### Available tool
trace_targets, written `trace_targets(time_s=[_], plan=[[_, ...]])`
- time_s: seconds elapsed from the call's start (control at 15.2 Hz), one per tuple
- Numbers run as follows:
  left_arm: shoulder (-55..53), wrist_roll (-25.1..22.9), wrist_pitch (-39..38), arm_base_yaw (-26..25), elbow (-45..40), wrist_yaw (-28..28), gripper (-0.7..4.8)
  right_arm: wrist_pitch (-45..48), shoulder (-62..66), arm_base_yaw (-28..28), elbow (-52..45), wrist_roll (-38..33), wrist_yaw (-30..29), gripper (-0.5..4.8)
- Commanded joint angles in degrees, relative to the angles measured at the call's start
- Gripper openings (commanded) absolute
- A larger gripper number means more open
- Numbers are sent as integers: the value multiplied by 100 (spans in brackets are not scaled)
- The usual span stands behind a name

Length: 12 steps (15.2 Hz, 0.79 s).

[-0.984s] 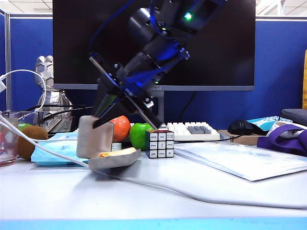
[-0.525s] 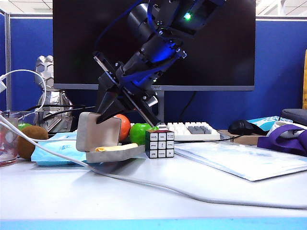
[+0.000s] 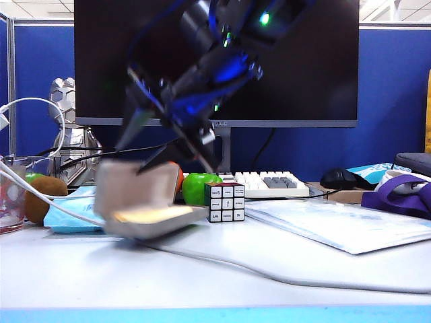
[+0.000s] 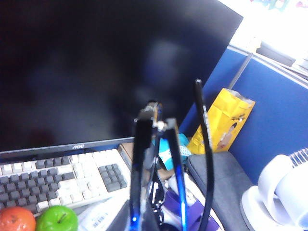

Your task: Pick up the glasses, fold the temples of the glasses, place the glasses into the glasses case, and finally close the glasses case.

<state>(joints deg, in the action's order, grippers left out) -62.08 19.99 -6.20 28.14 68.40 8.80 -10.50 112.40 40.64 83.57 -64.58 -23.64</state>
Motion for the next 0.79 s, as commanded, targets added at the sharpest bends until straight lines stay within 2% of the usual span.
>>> trace_targets(time_s=[0.07, 0.33, 0.46, 0.66, 0.79], plan=[[133, -9, 44, 2, 13, 22, -6, -249, -516, -81, 28, 776, -70, 242], [142, -4, -15, 2, 13, 24, -6, -710, -588, -186, 20, 981, -4, 241], [144, -7, -68, 2, 13, 39, -6, -946, -577, -199, 20, 1408, 129, 241], [234, -66, -726, 2, 13, 44, -6, -960, -839, -350, 22, 1727, 251, 241], [308, -426, -1403, 2, 13, 42, -6, -1082, -1104, -511, 24, 1996, 337, 241]])
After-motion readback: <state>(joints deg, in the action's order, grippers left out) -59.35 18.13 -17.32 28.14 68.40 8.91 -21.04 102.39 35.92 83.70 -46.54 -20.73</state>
